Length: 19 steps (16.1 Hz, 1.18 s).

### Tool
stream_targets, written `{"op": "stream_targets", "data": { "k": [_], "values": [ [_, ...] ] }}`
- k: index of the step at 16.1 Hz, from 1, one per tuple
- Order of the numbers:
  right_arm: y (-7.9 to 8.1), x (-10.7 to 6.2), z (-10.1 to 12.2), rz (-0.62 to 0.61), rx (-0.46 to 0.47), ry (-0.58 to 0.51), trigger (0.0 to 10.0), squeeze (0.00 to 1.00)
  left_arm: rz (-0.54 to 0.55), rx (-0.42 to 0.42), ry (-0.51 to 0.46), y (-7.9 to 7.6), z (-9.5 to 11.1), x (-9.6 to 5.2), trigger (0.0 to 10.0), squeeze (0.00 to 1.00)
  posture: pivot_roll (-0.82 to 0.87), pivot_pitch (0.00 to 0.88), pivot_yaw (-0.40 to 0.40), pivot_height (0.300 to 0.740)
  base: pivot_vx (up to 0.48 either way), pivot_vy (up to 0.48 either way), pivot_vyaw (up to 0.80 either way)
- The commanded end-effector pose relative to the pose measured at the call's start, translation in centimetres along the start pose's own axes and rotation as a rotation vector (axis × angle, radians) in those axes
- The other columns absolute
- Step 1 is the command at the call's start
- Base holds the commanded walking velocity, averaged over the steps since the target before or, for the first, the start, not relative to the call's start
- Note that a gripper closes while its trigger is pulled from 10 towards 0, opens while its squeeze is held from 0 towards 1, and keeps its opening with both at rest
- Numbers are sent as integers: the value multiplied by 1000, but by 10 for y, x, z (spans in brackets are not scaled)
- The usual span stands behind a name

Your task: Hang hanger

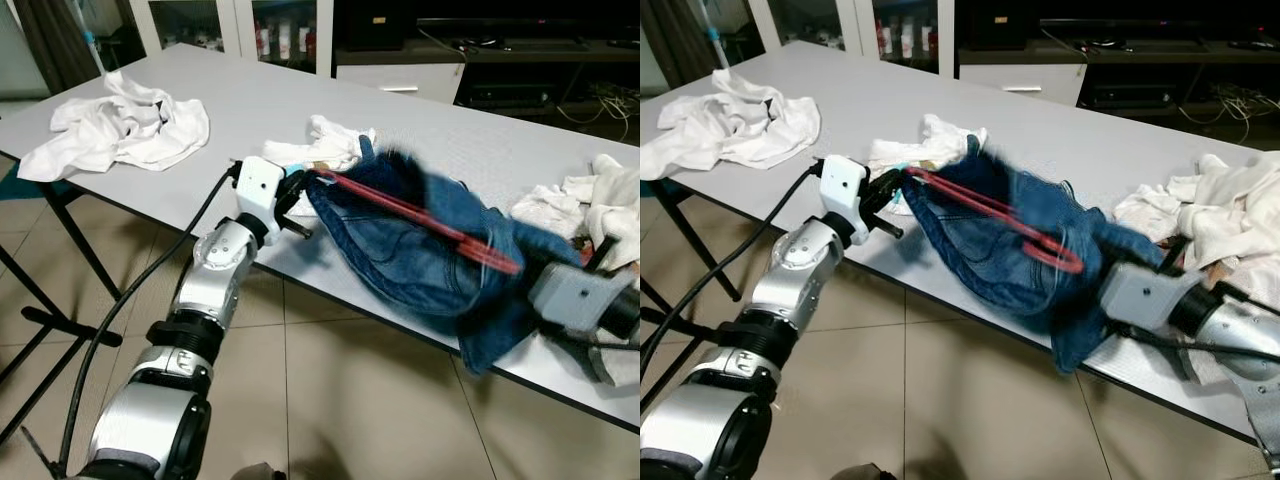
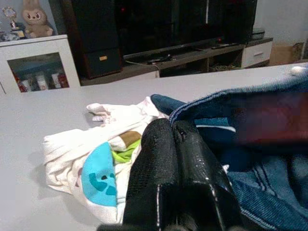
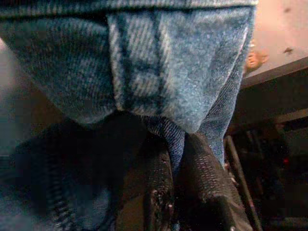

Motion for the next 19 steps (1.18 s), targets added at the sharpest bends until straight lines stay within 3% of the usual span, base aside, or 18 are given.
{"op": "stream_targets", "data": {
  "k": [1,6,13,16,19],
  "values": [
    [2,-1,2,45,-35,6,0,0,9,5,-22,5,7,3,0,0,-12,0,34,723,0,0,0],
    [4,0,-10,140,-138,122,0,0,0,12,-24,4,8,4,0,0,-6,0,34,723,0,0,0],
    [-30,15,-2,-33,-206,264,0,0,-26,26,-28,-5,9,4,0,0,-5,0,28,723,0,0,0],
    [-24,25,14,-25,-255,283,0,0,-41,25,-31,-10,10,6,0,0,-14,0,31,723,0,0,0],
    [-20,37,26,-69,-199,280,0,0,-51,21,-37,-14,12,8,0,0,-19,0,31,723,0,0,0]
  ]
}}
Point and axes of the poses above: a point about 5 cm out from each wrist's last joint towards the gripper, its own x axis pointing out of the wrist towards the gripper, its own z axis along the axis of the wrist's last joint, y = z × x, the point moved 2 cm from there along x, pointing out of the wrist towards the gripper, and after that the axes turned 15 degrees about x, right-handed, at the moved point
